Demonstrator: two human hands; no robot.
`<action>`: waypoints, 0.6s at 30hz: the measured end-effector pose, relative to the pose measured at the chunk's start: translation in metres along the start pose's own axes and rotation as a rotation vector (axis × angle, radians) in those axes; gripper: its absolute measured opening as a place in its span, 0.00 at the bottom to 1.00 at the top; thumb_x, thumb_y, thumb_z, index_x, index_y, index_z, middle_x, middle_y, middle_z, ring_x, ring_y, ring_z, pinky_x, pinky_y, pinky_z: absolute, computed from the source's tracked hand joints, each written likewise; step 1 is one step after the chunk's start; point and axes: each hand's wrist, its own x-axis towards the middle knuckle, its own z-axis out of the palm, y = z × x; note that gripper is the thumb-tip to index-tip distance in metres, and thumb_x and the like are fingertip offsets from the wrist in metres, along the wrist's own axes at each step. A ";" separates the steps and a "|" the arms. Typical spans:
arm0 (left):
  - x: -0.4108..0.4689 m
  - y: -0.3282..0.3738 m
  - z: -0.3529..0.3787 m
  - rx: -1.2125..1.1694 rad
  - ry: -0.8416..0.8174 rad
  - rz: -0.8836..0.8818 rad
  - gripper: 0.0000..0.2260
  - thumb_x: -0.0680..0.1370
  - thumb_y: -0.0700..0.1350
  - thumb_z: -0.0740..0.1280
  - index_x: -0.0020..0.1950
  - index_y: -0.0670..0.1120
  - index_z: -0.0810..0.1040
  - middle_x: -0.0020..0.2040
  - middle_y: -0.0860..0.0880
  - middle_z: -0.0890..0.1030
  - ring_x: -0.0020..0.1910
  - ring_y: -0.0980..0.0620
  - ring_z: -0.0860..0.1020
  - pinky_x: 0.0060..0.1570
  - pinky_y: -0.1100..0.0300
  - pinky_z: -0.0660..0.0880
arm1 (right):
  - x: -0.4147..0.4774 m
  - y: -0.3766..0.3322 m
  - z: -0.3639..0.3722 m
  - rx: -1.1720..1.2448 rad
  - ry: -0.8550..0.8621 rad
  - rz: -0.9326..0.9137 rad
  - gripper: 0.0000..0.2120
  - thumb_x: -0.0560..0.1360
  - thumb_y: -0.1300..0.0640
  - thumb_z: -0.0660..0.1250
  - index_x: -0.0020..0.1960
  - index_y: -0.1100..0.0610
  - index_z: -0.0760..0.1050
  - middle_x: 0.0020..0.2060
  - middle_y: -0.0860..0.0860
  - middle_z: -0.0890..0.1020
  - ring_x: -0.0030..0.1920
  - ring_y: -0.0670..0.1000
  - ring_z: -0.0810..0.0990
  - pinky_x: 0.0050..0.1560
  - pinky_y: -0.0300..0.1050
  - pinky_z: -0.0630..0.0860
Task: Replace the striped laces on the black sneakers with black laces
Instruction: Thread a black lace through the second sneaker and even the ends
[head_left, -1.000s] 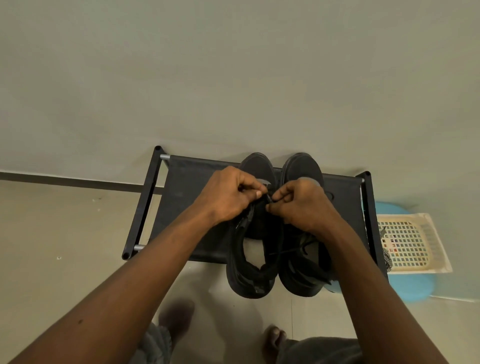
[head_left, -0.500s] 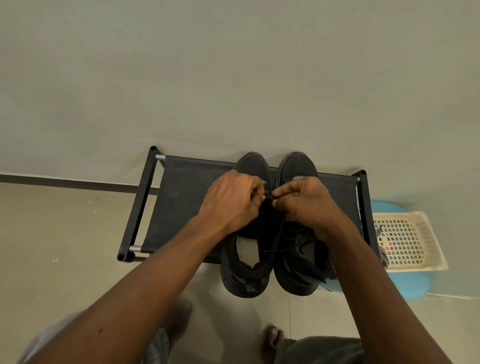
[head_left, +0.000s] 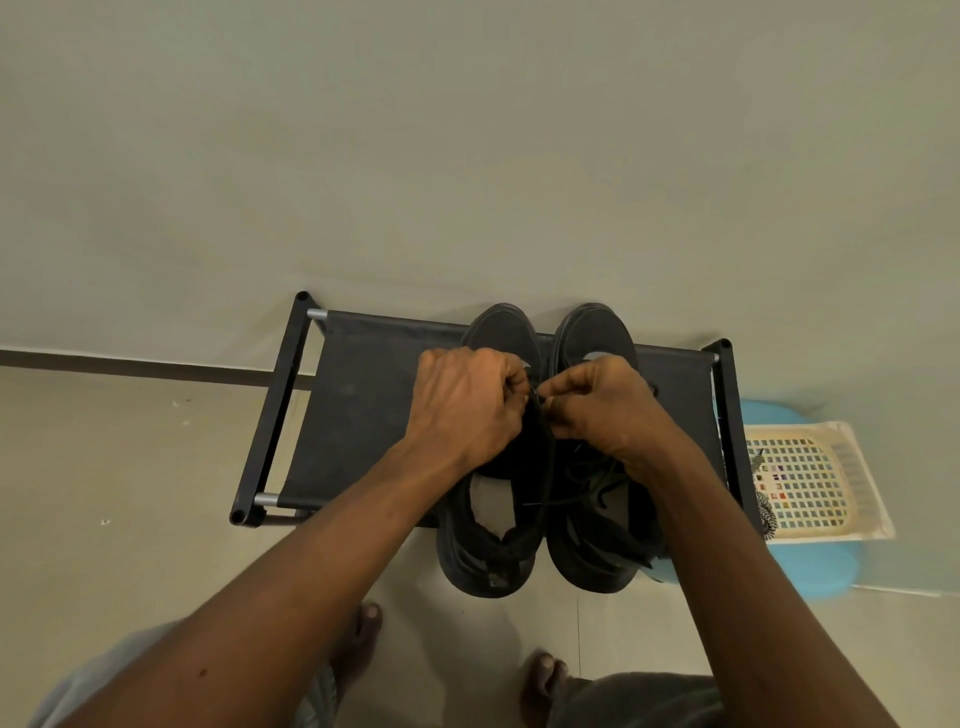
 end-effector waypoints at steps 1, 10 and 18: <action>-0.001 0.000 0.002 -0.028 0.012 -0.003 0.04 0.75 0.46 0.72 0.48 0.53 0.82 0.36 0.56 0.83 0.41 0.53 0.82 0.56 0.50 0.75 | 0.001 0.002 0.001 -0.006 0.006 -0.004 0.08 0.77 0.68 0.69 0.45 0.58 0.84 0.41 0.58 0.86 0.43 0.56 0.87 0.48 0.51 0.86; -0.003 0.000 0.006 -0.091 -0.032 0.000 0.14 0.75 0.43 0.70 0.58 0.56 0.77 0.39 0.57 0.83 0.48 0.53 0.77 0.57 0.56 0.61 | 0.001 0.003 0.006 -0.065 0.124 -0.089 0.07 0.77 0.65 0.72 0.40 0.60 0.83 0.34 0.56 0.85 0.35 0.53 0.86 0.34 0.40 0.83; -0.002 -0.005 0.008 -0.121 -0.047 0.011 0.18 0.75 0.43 0.69 0.62 0.58 0.74 0.38 0.59 0.83 0.47 0.55 0.80 0.64 0.51 0.67 | -0.001 0.004 0.002 -0.056 0.090 -0.113 0.07 0.78 0.60 0.72 0.41 0.58 0.84 0.34 0.56 0.86 0.37 0.55 0.87 0.43 0.56 0.86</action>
